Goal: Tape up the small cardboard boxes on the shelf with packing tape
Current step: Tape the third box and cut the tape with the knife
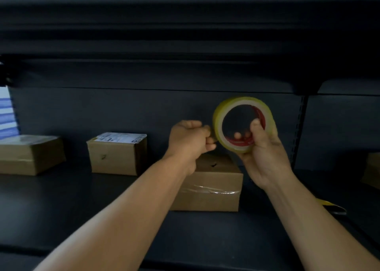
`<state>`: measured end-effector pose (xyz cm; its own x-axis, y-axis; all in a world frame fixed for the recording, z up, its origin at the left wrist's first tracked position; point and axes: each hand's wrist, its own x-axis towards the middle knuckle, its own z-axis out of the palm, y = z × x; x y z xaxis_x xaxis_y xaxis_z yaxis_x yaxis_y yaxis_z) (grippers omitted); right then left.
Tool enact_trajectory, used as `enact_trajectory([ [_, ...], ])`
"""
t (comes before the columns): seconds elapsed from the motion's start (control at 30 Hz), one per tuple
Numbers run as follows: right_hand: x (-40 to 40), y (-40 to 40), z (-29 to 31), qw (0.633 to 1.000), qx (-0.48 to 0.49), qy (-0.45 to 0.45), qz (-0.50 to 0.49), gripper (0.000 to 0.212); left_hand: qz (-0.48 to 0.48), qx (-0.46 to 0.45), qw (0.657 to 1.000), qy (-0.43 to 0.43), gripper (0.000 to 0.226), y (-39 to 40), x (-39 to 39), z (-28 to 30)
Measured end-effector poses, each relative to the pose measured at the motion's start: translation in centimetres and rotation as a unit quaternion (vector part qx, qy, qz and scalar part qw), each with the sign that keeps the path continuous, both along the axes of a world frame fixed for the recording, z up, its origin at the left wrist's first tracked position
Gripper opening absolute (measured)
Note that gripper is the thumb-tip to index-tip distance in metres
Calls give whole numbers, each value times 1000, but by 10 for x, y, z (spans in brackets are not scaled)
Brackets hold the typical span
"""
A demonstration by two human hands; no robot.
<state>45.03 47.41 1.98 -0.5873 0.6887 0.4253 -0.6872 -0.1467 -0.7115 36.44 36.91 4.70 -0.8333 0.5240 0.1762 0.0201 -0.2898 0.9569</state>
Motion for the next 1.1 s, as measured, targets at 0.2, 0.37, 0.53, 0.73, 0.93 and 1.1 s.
enact_trajectory([
  [0.2, 1, 3, 4, 991, 64, -34, -113, 25, 54, -106, 987, 107, 24, -9, -10, -6],
  [0.37, 20, 19, 9, 981, 70, -65, -168, 31, 87, -157, 972, 150, 20, -22, -24, -10],
  [0.53, 23, 20, 12, 966, 103, -113, -210, 38, 92, -203, 954, 202, 18, -23, -26, -17],
  [0.73, 35, 25, 16, 934, 157, -165, -275, 41, 115, -251, 930, 242, 23, -33, -38, -16],
  [0.93, 36, 27, 15, 918, 195, -207, -276, 43, 103, -269, 923, 255, 24, -33, -39, -21],
  [1.1, 38, 27, 14, 905, 224, -233, -277, 45, 114, -296, 906, 281, 24, -31, -38, -26],
])
